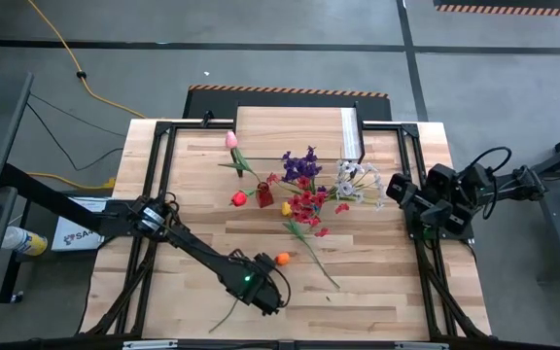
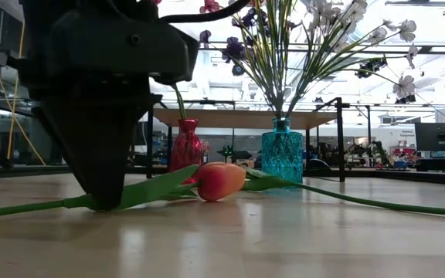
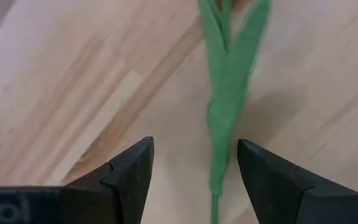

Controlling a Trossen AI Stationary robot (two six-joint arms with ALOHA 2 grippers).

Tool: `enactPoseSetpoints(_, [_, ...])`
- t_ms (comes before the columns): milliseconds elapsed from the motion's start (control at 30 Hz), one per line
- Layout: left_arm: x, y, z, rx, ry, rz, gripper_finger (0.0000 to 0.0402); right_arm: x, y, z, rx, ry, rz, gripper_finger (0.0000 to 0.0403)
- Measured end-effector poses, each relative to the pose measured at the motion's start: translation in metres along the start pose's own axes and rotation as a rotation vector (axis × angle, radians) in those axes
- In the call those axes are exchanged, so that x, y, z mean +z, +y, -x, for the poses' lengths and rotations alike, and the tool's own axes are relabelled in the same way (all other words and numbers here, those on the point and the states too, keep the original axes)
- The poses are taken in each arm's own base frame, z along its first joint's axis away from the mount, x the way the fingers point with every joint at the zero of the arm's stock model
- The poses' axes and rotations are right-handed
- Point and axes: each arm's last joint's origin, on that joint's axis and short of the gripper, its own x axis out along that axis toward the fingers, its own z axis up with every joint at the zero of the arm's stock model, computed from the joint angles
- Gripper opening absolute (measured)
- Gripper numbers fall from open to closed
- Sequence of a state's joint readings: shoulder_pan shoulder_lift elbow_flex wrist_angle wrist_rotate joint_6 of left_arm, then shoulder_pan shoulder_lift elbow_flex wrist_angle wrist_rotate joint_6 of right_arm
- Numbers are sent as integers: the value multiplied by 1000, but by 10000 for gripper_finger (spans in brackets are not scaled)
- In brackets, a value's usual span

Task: Pick and place flowers into a vace then onto a shelf
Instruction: Put the orange flower into the red vase

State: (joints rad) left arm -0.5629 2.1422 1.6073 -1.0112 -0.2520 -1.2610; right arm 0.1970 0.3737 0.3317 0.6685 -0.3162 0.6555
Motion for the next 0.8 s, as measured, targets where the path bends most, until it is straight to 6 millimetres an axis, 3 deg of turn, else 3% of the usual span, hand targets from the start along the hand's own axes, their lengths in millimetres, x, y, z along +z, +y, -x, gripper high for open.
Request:
enactPoseSetpoints(467, [-3,-14,-21,-68,65,38,252,-1,-1,0,-20,2,-3,205])
enactPoseSetpoints(600, [-3,-15,-19,-82,71,52,196,-1,-2,0,-25,8,-6,206])
enactPoseSetpoints(800, [-3,-16,-19,-93,79,98,62,-1,-2,0,-25,8,-5,205])
